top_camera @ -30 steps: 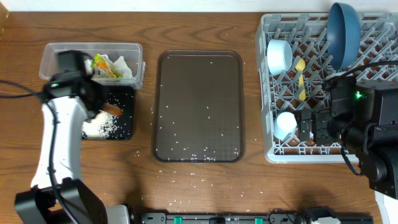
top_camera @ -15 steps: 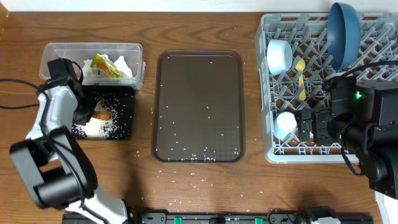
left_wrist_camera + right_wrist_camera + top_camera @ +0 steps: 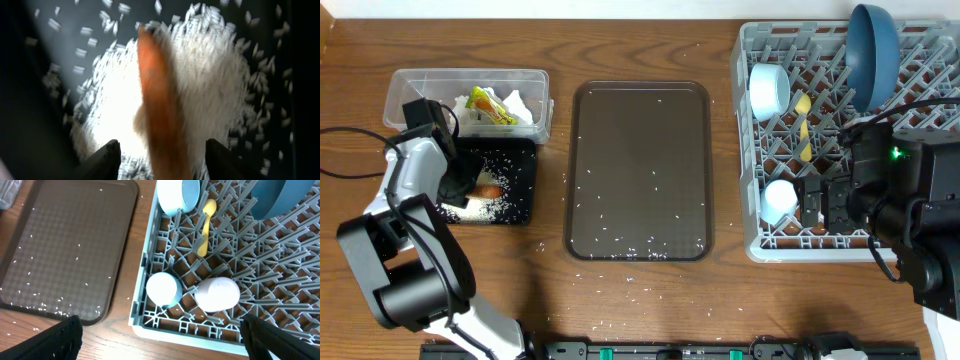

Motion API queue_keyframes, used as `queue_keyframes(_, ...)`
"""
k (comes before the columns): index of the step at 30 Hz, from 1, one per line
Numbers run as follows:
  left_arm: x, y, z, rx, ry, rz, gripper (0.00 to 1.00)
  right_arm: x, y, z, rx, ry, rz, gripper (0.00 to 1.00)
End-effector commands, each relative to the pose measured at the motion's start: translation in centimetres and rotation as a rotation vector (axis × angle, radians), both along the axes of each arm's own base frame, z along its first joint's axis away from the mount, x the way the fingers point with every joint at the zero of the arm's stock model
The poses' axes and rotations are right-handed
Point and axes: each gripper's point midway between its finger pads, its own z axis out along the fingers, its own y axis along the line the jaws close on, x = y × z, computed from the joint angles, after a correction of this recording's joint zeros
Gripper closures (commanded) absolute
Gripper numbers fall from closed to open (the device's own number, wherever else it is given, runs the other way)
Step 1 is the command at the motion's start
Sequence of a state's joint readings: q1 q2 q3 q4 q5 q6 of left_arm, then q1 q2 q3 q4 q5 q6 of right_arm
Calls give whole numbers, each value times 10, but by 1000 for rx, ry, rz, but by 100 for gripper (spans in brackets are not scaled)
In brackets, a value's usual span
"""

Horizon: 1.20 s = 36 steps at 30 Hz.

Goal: Sort waste into correct bins and load items into the dishwasher rack

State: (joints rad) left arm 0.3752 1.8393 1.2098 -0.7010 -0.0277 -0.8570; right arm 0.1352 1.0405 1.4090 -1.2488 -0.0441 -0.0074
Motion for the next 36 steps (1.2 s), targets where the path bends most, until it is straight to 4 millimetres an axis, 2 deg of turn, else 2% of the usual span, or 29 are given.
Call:
queue_keyframes(1, 20, -3, 61, 4, -150, -87, 41, 0, 0, 1, -1, -2, -7, 1)
queue_keyframes(5, 22, -23, 120, 14, -301, -244, 38, 0, 0, 1, -1, -2, -7, 1)
queue_keyframes(9, 22, -52, 170, 63, -436, -429, 28, 0, 0, 1, -1, -2, -7, 1)
queue_keyframes(11, 22, -71, 187, 81, -483, -514, 27, 0, 0, 1, -1, -2, -7, 1)
queue_keyframes(14, 28, -106, 200, 73, -544, -648, 28, 0, 0, 1, -1, -2, -7, 1)
queue_keyframes(19, 45, -170, 212, 75, -628, -882, 26, 0, 0, 1, -1, -2, -7, 1)
queue_keyframes(21, 46, -187, 213, 70, -638, -925, 25, 0, 0, 1, -1, -2, -7, 1)
queue_keyframes(22, 45, -193, 213, 76, -635, -942, 18, 0, 0, 1, -1, -2, -7, 1)
queue_keyframes(23, 45, -195, 212, 90, -626, -947, 12, 0, 0, 1, -1, -2, -7, 1)
queue_keyframes(27, 40, -193, 205, 116, -578, -944, 9, 0, 0, 1, -1, -1, -7, 1)
queue_keyframes(36, 37, -193, 203, 111, -565, -944, 7, 0, 0, 0, -2, 1, -7, 1)
